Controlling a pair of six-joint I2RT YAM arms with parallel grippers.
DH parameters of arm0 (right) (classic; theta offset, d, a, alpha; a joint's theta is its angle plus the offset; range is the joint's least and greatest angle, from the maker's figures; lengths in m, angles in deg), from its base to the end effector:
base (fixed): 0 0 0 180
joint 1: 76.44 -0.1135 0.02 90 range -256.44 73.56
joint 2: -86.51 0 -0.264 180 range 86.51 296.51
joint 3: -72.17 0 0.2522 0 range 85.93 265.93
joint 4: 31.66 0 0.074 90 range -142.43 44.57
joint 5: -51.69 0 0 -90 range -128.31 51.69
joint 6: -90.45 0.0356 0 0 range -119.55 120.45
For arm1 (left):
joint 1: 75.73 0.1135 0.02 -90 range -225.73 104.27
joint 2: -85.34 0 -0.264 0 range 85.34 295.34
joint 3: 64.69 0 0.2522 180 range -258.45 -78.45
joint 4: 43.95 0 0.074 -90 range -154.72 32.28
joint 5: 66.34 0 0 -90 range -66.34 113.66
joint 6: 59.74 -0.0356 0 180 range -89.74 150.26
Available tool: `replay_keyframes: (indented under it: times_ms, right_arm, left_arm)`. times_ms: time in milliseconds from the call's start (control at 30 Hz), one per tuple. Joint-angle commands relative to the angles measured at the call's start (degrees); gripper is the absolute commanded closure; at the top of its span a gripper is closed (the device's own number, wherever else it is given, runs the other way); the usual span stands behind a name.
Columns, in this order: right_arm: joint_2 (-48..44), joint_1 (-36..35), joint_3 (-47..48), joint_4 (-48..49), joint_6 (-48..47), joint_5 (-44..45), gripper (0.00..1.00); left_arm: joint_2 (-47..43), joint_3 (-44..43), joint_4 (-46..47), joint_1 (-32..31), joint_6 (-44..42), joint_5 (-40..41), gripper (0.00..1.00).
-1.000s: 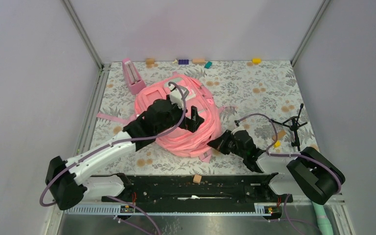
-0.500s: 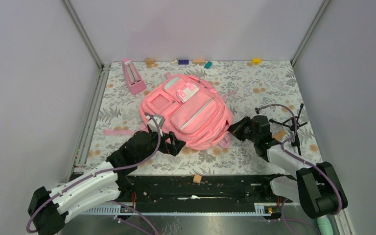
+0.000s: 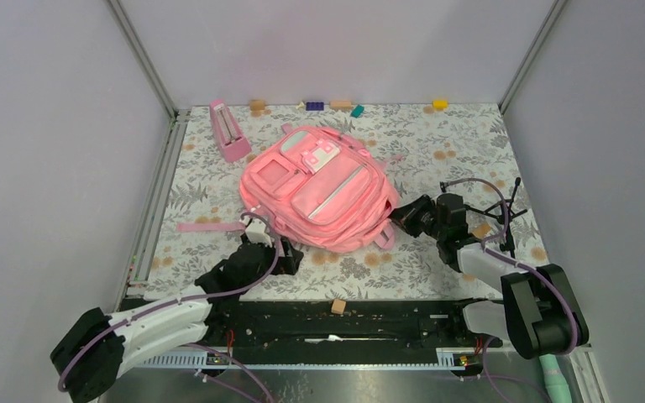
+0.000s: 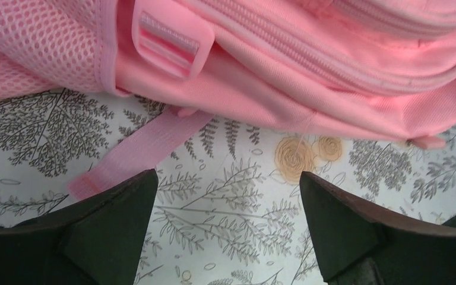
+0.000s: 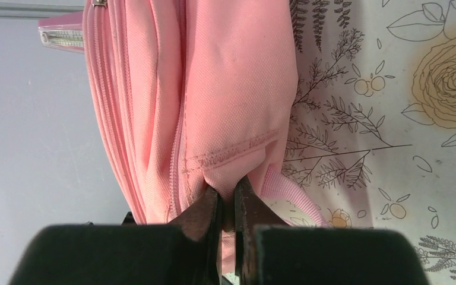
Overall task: Pack the student bag
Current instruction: Zip the student bag at the center of the board.
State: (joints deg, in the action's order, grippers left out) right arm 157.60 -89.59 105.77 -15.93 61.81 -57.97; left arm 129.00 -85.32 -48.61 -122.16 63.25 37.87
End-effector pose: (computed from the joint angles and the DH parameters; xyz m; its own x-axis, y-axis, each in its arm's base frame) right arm 0.2255 0.0650 0.1699 -0.6281 0.7020 -0.3357 0.0683 0.4795 0.8749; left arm 0.1147 -0.1079 0.1467 -0.5695 -0.1672 -0.8048 0.2891 0.8758 -0.3865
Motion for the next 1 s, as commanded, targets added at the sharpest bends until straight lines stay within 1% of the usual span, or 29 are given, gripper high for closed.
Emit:
replay_keyframes:
  times_ms: [0, 100, 233, 433, 533, 600, 700, 967]
  right_arm:
    - [-5.10, 1.68, 2.44, 9.85, 4.27, -1.40, 1.00]
    - [-7.87, 2.10, 3.22, 7.62, 4.11, -1.57, 1.00]
    - [-10.77, 2.60, 4.59, 5.51, 4.85, -2.64, 1.00]
    - [-14.59, 2.73, 8.02, 2.95, 6.49, -3.79, 1.00]
    - [-16.04, 2.78, 9.34, 2.24, 7.03, -4.03, 1.00]
    - [-16.60, 2.77, 10.20, 2.23, 7.92, -4.03, 1.00]
    - [-16.71, 2.77, 13.14, 1.32, 8.46, -4.52, 1.00]
    - [-16.41, 2.78, 18.83, -0.93, 8.42, -5.47, 1.00]
  left_arm:
    - [3.52, 0.63, 13.37, 0.55, 0.53, 2.59, 0.11]
    - [5.75, 1.38, 17.32, 0.79, -0.40, 3.10, 0.23]
    - [7.59, 1.67, 20.56, 1.77, -1.29, 2.97, 0.36]
    - [6.27, 1.32, 20.32, 2.06, 0.06, 2.31, 0.37]
    - [5.02, 1.83, 21.30, 2.12, 0.04, 2.36, 0.42]
    - [4.74, 2.09, 22.13, 2.15, -0.75, 1.11, 0.42]
    - [3.79, 3.72, 24.51, 2.21, -2.30, -3.69, 0.38]
    - [-3.87, 7.93, 25.05, 2.20, -2.87, -5.92, 0.29]
